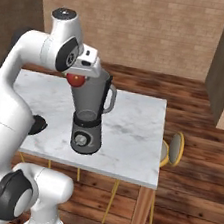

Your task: Grab the garlic and onion from the fridge, place them in the blender, close the lid, and turn on the blender to create a marinade.

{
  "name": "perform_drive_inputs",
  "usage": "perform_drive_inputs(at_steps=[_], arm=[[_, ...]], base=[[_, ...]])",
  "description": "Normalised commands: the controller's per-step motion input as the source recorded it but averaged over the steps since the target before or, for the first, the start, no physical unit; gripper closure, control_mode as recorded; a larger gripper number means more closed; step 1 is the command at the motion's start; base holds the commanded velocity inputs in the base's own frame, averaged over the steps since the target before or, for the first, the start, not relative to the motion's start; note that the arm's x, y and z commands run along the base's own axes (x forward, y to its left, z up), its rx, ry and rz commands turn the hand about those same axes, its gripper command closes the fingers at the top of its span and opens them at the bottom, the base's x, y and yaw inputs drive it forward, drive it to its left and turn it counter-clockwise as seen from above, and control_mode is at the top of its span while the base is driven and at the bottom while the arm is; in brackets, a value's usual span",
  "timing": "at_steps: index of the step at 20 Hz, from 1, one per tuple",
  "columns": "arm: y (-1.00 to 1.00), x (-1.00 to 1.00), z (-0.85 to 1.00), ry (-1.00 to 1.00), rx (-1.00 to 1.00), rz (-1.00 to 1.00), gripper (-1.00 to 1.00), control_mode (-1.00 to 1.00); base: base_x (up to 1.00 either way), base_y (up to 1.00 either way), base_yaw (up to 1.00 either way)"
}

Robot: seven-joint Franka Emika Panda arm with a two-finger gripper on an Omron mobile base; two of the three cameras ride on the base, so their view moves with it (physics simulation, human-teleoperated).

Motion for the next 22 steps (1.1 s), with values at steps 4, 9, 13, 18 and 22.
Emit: perform_drive_inputs(at_steps=[4,9,13,18,22], arm=[[0.00,0.21,-0.55,0.09,0.00,0.05,1.00,-1.00],[0.00,0.08,-0.32,0.03,0.00,0.03,1.00,-1.00],[-0.01,0.15,0.17,0.00,0.00,0.00,1.00,-1.00],[0.00,0.46,0.37,0.00,0.00,0.00,1.00,-1.00],[-0.01,0.45,0.26,0.00,0.00,0.00,1.00,-1.00]], base=[[0.00,0.00,0.00],[0.00,0.00,0.00],[0.00,0.00,0.00],[0.00,0.00,0.00],[0.00,0.00,0.00]])
